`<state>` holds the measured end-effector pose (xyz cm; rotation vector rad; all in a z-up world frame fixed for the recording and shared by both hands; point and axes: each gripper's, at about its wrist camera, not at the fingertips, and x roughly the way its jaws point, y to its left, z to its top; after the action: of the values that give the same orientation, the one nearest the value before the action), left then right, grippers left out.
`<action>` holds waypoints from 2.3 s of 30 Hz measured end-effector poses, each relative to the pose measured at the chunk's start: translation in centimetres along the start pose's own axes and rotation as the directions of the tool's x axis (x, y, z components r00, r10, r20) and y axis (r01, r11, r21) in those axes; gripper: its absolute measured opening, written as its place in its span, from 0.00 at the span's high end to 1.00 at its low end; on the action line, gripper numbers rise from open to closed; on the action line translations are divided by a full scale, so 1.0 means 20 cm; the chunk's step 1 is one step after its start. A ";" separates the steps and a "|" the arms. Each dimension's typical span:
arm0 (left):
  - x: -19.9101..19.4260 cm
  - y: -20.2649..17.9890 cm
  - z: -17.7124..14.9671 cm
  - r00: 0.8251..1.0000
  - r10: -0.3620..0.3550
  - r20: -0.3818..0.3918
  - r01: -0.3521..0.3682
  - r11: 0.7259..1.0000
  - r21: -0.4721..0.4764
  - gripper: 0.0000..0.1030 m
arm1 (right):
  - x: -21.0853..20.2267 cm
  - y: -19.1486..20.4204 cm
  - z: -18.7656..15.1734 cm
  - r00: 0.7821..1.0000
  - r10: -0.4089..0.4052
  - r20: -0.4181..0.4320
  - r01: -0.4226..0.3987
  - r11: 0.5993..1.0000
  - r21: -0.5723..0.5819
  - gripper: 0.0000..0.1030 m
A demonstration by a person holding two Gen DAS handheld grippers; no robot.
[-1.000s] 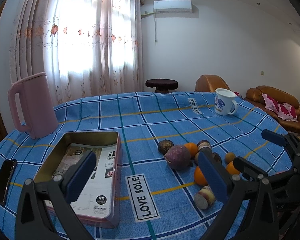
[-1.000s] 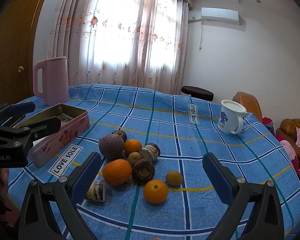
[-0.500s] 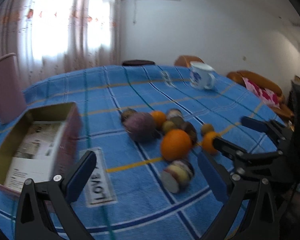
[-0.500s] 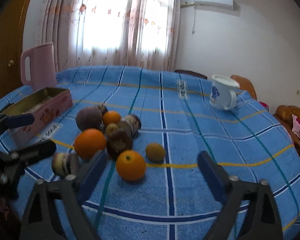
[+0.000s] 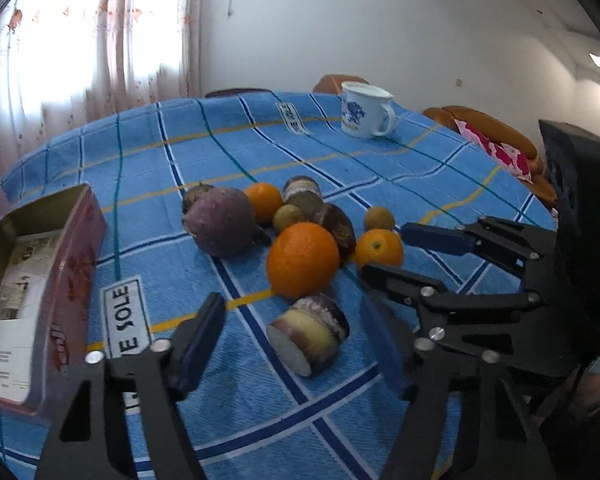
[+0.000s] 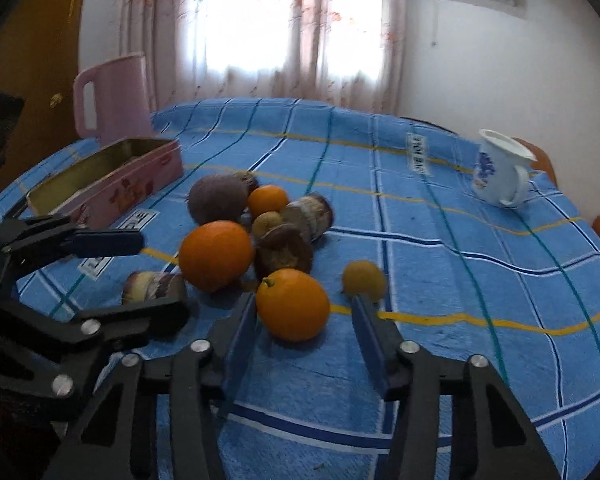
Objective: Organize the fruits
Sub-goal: 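Grasp the purple-and-white cylindrical piece with the left tool while the right tool grasps an orange, then carry the cylinder with the left tool over the pink tin while the right tool carries the orange there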
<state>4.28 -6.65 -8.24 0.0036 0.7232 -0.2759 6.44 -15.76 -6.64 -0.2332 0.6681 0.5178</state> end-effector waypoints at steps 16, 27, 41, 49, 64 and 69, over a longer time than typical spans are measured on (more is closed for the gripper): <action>-0.09 0.06 0.01 0.996 -0.066 0.056 0.068 0.997 -0.037 0.57 | -0.10 0.00 0.03 0.995 0.012 0.101 -0.015 1.000 0.023 0.61; -0.17 0.14 0.02 0.992 -0.014 0.127 0.020 0.999 -0.046 0.57 | -0.11 0.09 0.10 0.987 0.045 0.153 -0.044 0.999 -0.008 0.61; -0.35 0.32 0.06 0.970 0.107 0.220 -0.088 0.991 -0.097 0.57 | -0.09 0.26 0.28 0.975 0.109 0.194 -0.090 0.990 -0.106 0.61; -0.40 0.49 0.08 0.956 0.184 0.229 -0.150 0.976 -0.155 0.57 | -0.04 0.40 0.41 0.968 0.163 0.191 -0.130 0.977 -0.170 0.61; -0.42 0.78 0.08 0.935 0.296 0.197 -0.249 0.940 -0.233 0.57 | 0.08 0.65 0.62 0.958 0.236 0.162 -0.189 0.946 -0.262 0.61; -0.41 0.88 0.07 0.932 0.317 0.178 -0.268 0.930 -0.251 0.57 | 0.14 0.74 0.66 0.957 0.250 0.145 -0.201 0.936 -0.289 0.61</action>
<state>3.76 12.10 -3.48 -0.1287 0.5246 0.0943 7.56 2.64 0.92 -0.3650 0.4478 0.8447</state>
